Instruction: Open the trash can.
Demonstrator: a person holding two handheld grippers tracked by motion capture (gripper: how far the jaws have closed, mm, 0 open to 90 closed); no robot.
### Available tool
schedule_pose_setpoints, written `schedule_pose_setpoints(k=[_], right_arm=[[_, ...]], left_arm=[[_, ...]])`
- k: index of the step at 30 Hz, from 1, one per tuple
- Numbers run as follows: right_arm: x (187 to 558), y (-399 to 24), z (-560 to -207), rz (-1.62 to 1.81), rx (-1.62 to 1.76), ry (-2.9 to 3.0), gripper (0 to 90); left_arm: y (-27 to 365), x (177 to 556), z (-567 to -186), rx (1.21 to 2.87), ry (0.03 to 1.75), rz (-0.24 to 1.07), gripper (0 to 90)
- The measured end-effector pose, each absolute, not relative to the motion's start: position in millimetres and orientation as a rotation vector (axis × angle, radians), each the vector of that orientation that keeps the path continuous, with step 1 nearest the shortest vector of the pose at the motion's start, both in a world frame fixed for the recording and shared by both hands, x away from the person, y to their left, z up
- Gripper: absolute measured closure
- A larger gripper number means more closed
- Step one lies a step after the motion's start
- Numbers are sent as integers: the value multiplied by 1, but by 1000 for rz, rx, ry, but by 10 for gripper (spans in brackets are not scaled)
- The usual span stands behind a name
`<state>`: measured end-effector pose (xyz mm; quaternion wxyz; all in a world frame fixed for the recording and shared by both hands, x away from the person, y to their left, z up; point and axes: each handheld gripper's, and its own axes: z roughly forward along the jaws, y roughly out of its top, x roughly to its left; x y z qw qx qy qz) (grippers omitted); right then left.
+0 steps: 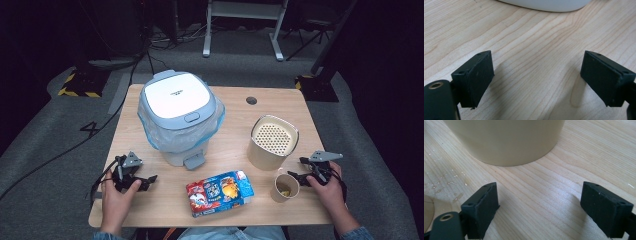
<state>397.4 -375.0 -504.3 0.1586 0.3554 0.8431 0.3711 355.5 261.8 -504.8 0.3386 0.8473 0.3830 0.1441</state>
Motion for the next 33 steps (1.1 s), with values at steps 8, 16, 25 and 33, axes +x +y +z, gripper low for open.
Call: schedule_pose_setpoints(k=[8,16,25,33], right_arm=[[397,-375,-504,1061,1015,2412,151],[397,-375,-504,1059,1014,2412,151],[397,-375,-504,1060,1014,2411,151],[397,-376,-504,1059,1014,2412,151]], left_arm=[[262,356,-505,2209,996,380,115],[262,356,-505,2205,1007,382,117],[259,356,-505,2188,1046,396,106],[263,357,-488,2128,1252,224,475]])
